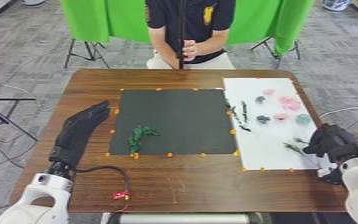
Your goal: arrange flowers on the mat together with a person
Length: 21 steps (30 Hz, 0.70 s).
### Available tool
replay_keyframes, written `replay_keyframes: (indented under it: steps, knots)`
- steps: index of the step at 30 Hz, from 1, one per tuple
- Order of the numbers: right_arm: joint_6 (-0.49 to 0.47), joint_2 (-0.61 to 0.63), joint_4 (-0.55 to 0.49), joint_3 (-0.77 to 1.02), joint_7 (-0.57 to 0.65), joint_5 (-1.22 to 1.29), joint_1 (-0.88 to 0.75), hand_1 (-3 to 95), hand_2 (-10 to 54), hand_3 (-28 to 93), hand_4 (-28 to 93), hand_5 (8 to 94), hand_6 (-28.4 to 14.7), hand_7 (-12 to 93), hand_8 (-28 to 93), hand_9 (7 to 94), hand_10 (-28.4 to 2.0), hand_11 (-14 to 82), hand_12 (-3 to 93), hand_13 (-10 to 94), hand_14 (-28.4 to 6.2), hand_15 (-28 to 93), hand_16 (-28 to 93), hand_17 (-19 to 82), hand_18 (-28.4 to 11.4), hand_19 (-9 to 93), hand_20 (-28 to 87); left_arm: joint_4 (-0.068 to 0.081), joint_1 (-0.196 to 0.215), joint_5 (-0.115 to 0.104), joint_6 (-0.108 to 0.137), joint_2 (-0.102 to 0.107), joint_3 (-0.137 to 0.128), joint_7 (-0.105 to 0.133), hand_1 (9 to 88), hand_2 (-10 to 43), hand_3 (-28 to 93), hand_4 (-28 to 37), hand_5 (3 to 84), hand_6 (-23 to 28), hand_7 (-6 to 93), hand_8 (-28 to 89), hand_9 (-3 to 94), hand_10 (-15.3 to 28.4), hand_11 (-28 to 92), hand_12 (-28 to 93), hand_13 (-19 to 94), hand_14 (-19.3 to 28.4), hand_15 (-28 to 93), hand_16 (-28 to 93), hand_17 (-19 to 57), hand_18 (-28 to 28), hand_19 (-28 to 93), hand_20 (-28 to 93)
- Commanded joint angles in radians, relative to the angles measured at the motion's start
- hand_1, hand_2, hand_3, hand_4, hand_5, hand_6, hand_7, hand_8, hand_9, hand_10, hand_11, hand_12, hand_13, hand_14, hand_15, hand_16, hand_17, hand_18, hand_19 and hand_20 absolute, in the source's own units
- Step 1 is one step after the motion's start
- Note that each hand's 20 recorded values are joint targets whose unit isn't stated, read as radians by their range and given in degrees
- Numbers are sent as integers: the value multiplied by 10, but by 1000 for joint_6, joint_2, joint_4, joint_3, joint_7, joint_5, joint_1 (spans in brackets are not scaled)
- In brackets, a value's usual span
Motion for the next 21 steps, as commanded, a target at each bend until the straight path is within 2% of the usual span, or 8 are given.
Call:
replay_keyframes:
  steps: [1,7,11,15,21]
  knots:
    - [51,-58,-132,-15,87,66,21,872,-90,-282,407,871,9,204,97,937,-97,322,198,937,-30,592,273,684,-129,932,587,2,10,-2,-17,-8,-3,-20,243,-1,611,-192,442,42,56,-38,386,136,87,149,256,166,54,72,-26,143,49,140]
    - [75,-101,-212,-124,125,87,103,869,-94,-282,428,878,9,205,100,937,-97,360,200,937,-26,601,270,689,-128,932,591,5,2,0,-27,-7,-3,-28,242,-1,611,-191,440,44,54,-38,385,136,86,148,255,166,54,71,-26,143,49,140]
    - [61,-151,-230,-220,136,70,171,869,-95,-283,437,884,9,205,101,937,-95,373,198,937,-23,610,268,695,-126,932,596,5,3,-1,-28,-4,-6,-30,243,0,610,-190,437,42,53,-38,384,137,85,147,253,167,53,71,-26,143,49,140]
    - [50,-217,-206,-331,135,32,238,870,-95,-283,439,886,8,202,104,937,-95,376,197,937,-21,613,265,696,-126,932,598,4,4,0,-35,-5,-7,-34,243,0,607,-189,434,42,54,-37,383,136,84,147,254,167,53,71,-26,143,48,140]
    - [36,-334,-145,-454,106,-50,292,871,-95,-283,439,889,6,200,106,937,-96,377,195,937,-20,614,261,696,-125,932,598,14,-11,0,-51,-5,-1,-44,242,2,604,-186,429,41,50,-38,380,134,84,147,253,166,53,71,-27,143,48,140]
